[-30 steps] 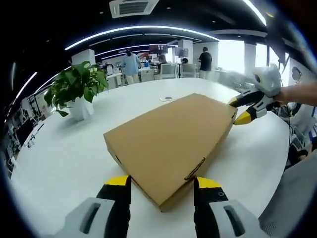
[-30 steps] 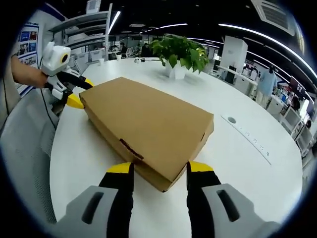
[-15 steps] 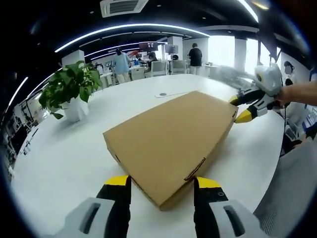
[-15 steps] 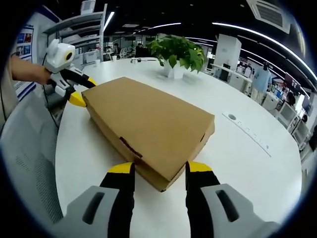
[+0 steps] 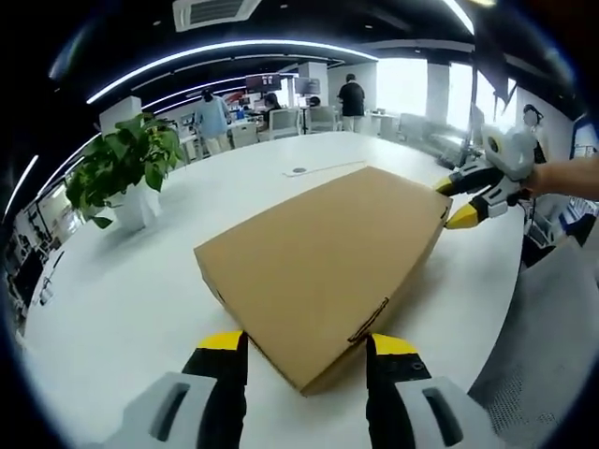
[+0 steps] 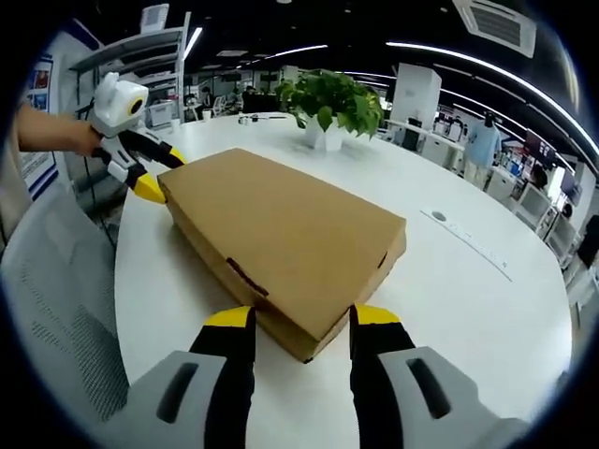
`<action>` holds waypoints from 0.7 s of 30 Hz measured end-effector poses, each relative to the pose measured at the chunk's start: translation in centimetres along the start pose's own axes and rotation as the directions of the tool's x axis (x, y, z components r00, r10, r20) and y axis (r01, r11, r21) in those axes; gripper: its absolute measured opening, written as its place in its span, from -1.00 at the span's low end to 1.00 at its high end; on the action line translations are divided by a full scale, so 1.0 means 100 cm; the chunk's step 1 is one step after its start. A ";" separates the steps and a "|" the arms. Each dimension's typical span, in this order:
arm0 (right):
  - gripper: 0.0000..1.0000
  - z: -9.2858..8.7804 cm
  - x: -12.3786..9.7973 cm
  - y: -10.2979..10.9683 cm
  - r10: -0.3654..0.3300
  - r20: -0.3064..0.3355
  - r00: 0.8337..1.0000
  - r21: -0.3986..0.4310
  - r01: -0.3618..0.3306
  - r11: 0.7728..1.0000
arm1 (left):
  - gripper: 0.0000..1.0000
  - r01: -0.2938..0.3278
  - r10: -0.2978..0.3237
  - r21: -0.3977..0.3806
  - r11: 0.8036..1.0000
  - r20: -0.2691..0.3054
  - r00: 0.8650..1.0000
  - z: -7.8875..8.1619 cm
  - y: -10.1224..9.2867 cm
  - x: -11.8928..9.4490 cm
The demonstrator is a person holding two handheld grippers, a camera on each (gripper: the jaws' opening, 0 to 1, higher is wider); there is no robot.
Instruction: Operate the shoe box by opening the lid, removing the specified soft item, and placing it in the target area until the item is outside and the box remains undamaged.
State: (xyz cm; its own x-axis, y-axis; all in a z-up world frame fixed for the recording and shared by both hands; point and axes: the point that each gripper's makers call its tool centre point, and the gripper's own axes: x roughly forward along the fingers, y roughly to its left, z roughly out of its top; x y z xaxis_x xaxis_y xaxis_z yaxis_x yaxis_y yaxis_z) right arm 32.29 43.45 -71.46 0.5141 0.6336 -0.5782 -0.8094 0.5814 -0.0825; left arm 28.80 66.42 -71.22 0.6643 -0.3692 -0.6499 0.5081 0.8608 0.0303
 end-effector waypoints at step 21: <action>-0.29 0.001 -0.004 0.037 -0.087 -0.015 0.996 0.073 0.088 0.993 | 0.03 0.068 -0.066 0.080 0.994 -0.026 0.997 -0.011 0.015 -0.011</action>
State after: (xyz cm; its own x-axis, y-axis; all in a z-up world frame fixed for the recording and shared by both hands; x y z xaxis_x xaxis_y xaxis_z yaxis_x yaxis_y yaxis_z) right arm 29.12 45.37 -71.49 0.5782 0.5732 -0.5807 -0.7383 0.6704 -0.0735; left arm 28.22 68.55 -71.32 0.6148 -0.4165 -0.6697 0.5947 0.8026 0.0468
